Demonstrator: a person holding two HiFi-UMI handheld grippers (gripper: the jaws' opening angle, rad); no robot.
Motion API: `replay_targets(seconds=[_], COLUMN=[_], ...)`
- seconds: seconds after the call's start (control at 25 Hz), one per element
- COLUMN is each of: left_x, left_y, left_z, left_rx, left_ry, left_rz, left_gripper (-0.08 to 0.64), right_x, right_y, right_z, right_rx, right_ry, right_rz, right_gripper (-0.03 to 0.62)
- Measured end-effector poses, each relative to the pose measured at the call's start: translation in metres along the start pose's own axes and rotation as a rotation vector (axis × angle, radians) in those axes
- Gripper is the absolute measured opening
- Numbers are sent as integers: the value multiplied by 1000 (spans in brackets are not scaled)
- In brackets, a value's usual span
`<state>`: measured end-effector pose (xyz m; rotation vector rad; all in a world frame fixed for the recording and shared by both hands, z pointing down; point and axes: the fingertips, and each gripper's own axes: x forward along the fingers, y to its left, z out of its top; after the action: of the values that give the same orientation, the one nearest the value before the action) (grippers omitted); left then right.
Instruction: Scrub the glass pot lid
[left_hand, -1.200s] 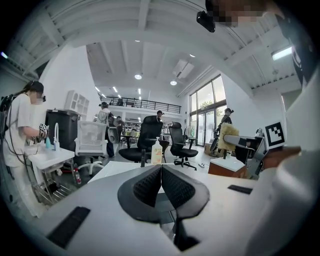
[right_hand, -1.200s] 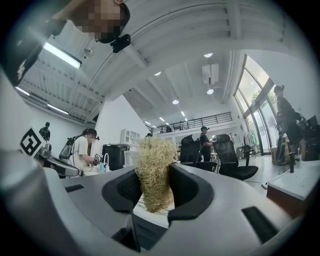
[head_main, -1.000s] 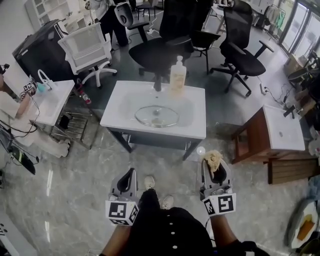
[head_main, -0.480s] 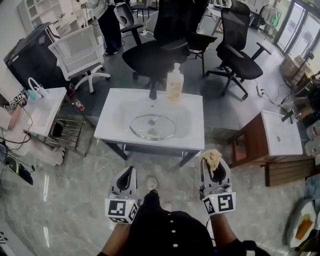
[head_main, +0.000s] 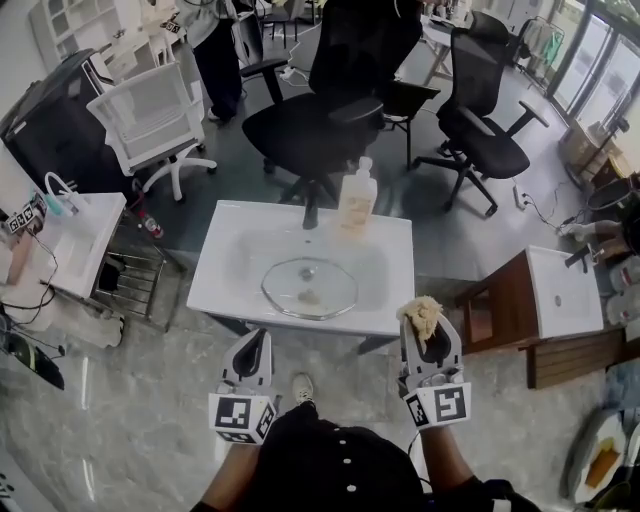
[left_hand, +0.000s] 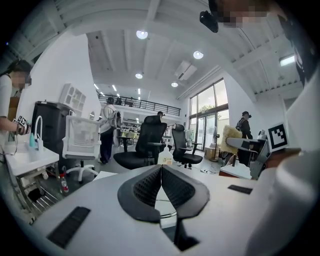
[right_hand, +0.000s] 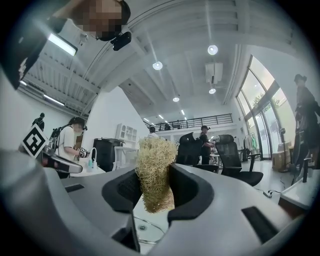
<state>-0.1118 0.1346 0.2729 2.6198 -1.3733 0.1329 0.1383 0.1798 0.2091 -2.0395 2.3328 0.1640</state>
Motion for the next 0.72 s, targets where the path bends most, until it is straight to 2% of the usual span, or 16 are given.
replay_targets(seconds=[0.36, 0.56, 0.72], left_x=[48, 63, 70], left_y=[50, 68, 80], left_z=[19, 26, 31], left_rx=[7, -7, 10], left_ry=[-14, -45, -88], left_rz=[-11, -56, -27], left_gripper=[26, 25, 25], right_x=[63, 83, 93], right_y=[-3, -2, -1], right_z=[-2, -4, -11], right_rx=[-5, -12, -6], right_ry=[-13, -19, -1], right_rz=[-32, -58, -64], right_gripper=[152, 152, 152])
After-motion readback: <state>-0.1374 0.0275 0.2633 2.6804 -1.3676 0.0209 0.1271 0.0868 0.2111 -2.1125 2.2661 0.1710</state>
